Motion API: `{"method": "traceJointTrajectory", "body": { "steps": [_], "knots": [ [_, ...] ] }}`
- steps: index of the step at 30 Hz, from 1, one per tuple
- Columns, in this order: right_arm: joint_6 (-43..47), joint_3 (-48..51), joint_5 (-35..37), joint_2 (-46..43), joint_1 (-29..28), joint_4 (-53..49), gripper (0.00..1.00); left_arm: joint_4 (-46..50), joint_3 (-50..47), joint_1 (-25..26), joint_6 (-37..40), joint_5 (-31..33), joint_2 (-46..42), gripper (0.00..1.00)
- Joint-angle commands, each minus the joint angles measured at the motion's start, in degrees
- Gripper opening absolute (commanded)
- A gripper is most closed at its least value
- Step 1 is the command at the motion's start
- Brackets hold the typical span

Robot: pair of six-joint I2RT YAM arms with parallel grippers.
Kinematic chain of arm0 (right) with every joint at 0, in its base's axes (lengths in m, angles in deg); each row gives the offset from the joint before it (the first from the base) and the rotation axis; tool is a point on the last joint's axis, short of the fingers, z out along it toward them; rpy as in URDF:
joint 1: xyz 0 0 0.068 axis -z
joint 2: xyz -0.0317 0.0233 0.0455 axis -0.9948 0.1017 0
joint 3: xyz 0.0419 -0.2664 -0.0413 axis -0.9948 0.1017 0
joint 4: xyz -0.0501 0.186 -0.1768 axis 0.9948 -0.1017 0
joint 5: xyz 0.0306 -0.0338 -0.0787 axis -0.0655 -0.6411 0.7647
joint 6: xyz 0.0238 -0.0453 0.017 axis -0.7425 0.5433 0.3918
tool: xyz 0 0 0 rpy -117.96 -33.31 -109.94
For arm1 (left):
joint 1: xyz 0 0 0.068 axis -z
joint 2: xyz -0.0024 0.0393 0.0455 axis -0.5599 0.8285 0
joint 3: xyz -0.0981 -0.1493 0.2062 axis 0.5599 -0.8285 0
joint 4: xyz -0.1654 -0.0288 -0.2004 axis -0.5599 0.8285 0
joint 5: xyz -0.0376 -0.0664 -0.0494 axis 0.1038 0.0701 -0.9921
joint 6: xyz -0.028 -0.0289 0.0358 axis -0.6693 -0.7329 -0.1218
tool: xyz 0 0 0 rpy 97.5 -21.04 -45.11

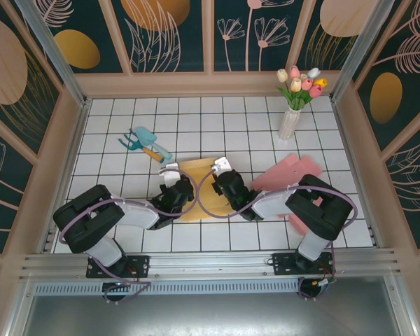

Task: Fold the paper box

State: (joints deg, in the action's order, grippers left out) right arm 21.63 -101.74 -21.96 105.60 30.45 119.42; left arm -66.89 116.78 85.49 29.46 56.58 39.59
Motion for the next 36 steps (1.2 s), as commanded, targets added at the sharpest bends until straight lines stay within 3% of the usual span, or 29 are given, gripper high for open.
{"method": "traceJointTrajectory", "body": {
  "steps": [1,6,10,15,22,24,29,36],
  "knots": [
    [1.5,-1.1,3.5,1.7,1.1,-0.1,0.17,17.3,5.4,0.3,-11.4,4.2,-1.7,0.00],
    [1.9,-1.6,8.2,1.9,4.4,-3.4,0.11,35.3,11.9,0.3,-21.3,8.5,-0.8,0.00],
    [0.3,-3.4,13.5,2.8,5.9,-7.6,0.08,43.7,15.3,0.4,-26.6,8.9,-0.3,0.00],
    [-3.5,-5.3,19.4,3.3,6.2,-11.8,0.08,47.0,16.4,0.4,-30.9,9.0,-1.1,0.00],
    [-9.6,-8.7,21.0,3.0,7.2,-19.1,0.10,47.4,15.1,0.5,-33.0,9.4,-3.3,0.00],
    [-11.9,-9.5,19.0,2.9,8.0,-20.6,0.13,47.0,14.8,0.4,-33.1,9.2,-4.0,0.00],
    [-9.6,-8.5,3.9,1.9,8.0,-15.0,0.18,45.6,14.2,0.6,-32.4,8.6,-4.9,0.00],
    [-7.5,-7.3,-6.3,-0.3,5.8,-9.5,0.25,44.9,14.2,0.6,-32.3,8.8,-4.4,0.00]
  ]
}}
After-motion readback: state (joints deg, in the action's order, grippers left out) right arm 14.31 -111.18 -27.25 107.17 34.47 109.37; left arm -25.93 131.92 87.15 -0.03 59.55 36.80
